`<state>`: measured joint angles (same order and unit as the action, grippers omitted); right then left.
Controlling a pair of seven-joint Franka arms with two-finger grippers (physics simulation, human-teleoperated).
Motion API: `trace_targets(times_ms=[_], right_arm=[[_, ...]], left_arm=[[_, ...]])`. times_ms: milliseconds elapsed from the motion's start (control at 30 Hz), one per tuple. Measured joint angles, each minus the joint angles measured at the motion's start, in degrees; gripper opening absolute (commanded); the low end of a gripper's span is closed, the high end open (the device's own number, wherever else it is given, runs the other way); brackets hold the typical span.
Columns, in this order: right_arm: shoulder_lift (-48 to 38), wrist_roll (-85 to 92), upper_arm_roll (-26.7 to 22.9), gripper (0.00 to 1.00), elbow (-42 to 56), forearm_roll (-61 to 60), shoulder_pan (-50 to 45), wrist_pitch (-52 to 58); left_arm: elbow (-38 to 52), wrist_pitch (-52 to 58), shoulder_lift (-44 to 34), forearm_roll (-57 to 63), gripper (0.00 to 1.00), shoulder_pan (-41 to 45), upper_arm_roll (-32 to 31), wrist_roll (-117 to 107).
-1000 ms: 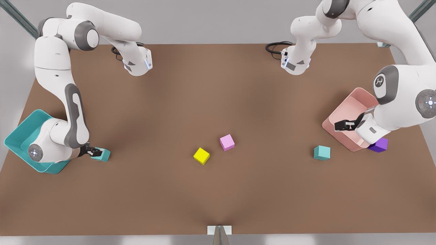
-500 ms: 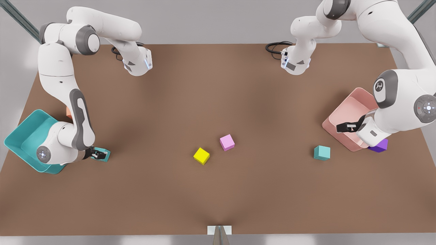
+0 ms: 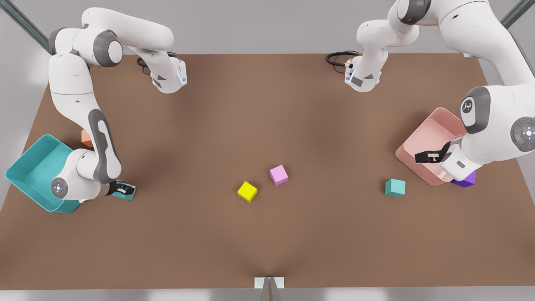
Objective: Stack the two blue cubes on top of each other
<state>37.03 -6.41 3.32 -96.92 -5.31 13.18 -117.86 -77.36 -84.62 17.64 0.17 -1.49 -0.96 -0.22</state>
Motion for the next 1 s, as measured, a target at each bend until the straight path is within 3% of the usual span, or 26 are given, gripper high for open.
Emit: trace_targets(times_ms=[100, 200, 333, 467, 633, 767, 1000], right_arm=[[-3.8, 0.5, 9.3, 0.21, 10.1, -0.2, -2.2, 5.8], [-4.4, 0.3, 19.3, 0.21, 21.1, 2.5, -12.5, 13.1], [-4.3, -1.1, 24.8, 0.21, 27.6, 6.3, -29.4, 18.2], [-1.5, -2.5, 24.7, 0.21, 29.4, 9.0, -42.4, 17.6], [11.2, -3.7, 21.2, 0.21, 34.4, 15.8, -50.1, 10.8], [16.5, -4.3, 15.9, 0.21, 35.9, 18.3, -55.6, 5.7], [20.3, -5.2, 12.4, 0.21, 36.0, 19.3, -61.3, 0.5]], left_arm=[[0.0, 0.1, 0.0, 0.0, 1.0, -0.1, 0.0, 0.1], [-0.1, 0.1, 0.0, -0.1, 1.0, -0.3, 0.0, 0.2], [-0.2, 0.2, 0.2, -0.1, 1.0, -0.4, 0.0, 0.2], [-2.0, -0.6, 2.7, -0.2, 1.0, -1.1, 0.0, 0.1], [-18.8, -12.3, 4.0, 0.0, 1.0, -1.0, -0.2, -0.6], [-20.6, -20.8, 7.9, 1.8, 1.0, -1.2, -0.2, -1.1], [-20.6, -31.5, 14.7, 4.8, 1.0, -2.0, -0.2, -1.6]])
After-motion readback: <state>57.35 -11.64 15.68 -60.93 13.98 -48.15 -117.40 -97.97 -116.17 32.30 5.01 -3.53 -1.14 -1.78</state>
